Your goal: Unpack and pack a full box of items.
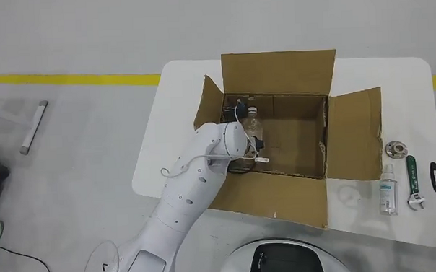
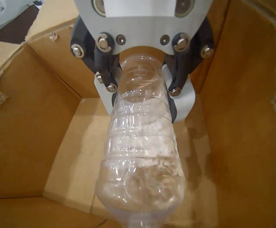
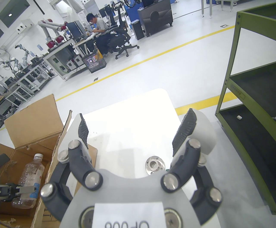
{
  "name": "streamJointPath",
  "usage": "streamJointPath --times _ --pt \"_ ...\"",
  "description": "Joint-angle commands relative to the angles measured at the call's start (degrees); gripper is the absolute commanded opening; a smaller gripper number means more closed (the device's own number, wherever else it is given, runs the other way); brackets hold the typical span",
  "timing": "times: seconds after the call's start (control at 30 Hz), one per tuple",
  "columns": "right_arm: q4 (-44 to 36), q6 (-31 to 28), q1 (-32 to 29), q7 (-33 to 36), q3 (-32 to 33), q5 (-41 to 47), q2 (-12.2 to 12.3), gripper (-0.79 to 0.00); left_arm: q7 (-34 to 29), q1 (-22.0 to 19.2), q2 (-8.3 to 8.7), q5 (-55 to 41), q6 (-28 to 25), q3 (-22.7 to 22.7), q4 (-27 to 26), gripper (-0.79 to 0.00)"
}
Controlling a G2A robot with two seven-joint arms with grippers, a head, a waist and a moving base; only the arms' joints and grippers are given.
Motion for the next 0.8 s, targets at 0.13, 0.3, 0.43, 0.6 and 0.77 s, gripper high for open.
streamJointPath --times 0.13,0.3,0.43,0.6,0.77 --pt "-0.25 -0.27 -0.22 0.5 -0.11 -0.7 -0.06 0.0 0.33 -0.93 -0.65 -0.42 0.33 0.63 2.79 0.0" --pt "-0.9 -0.98 -0.44 2.74 -0.1 -2.24 0.04 0.0 0.4 -1.61 -0.84 1.11 0.39 0.9 2.52 0.0" --pt "-2.36 -1.48 -1.09 7.91 0.95 -4.81 0.33 0.0 -0.73 -1.24 -0.58 1.8 -0.73 0.02 0.58 0.0" --pt "-5.03 -3.77 -3.04 17.32 2.37 -6.88 0.77 0.0 -2.84 0.31 0.39 5.23 -3.65 -1.36 -8.54 0.0" --pt "-6.17 -8.99 -6.47 24.71 4.1 -9.26 1.22 0.0 -4.13 4.46 2.16 11.1 -10.35 -3.8 -20.94 0.0"
